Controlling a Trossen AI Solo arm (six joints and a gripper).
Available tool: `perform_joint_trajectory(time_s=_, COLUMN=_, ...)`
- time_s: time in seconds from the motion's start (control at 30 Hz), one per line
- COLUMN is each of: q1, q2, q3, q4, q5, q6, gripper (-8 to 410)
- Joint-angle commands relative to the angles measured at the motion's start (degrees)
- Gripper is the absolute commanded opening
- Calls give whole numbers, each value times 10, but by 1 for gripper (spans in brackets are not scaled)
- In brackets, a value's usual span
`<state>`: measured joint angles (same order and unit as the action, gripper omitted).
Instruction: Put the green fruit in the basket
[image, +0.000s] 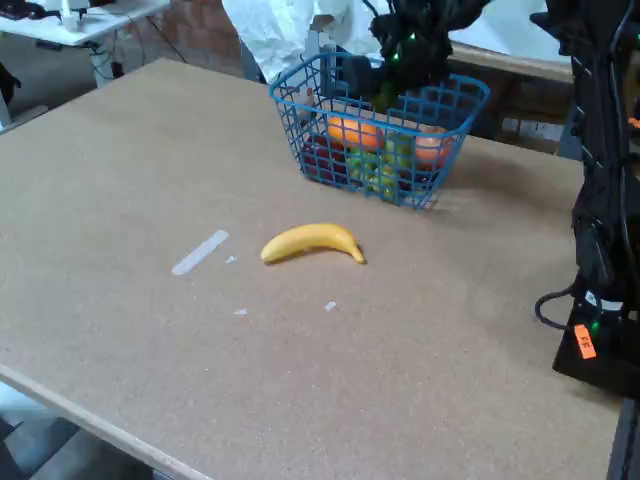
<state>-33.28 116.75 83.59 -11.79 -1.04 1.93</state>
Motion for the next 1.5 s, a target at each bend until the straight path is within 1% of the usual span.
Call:
perform_joint_trajectory(time_s=0.0, q1=0, q2=7, q3=1, q4=-7, q5=-11, q6=41, gripper=100)
perform_joint_trajectory(time_s=0.07, q1=0, q2=7, q3=1, q4=-10, q5=-11, q6=39, gripper=141)
perform_joint_trajectory(time_s=0.23, q1=0, q2=7, q3=1, q4=-7, q5=-11, q6=24, gripper=264)
perform_joint_trajectory(time_s=0.33, q1=0, q2=7, q3=1, q4=-3, q5=-11, q6=8, gripper=329)
perform_joint_trajectory(time_s=0.43, q1=0, q2=7, q3=1, q4=0, q5=-12, q6=-8, gripper=376)
perform_joint_trajectory(time_s=0.5, q1=0, q2=7, q3=1, q4=0, q5=-13, q6=-9, gripper=395)
perform_joint_trajectory(time_s=0.57, q1=0, q2=7, q3=1, q4=0, q5=-16, q6=-9, gripper=403)
perform_joint_trajectory(time_s=1.47, q1=0, q2=7, q3=1, q4=0, q5=-15, q6=-6, gripper=398)
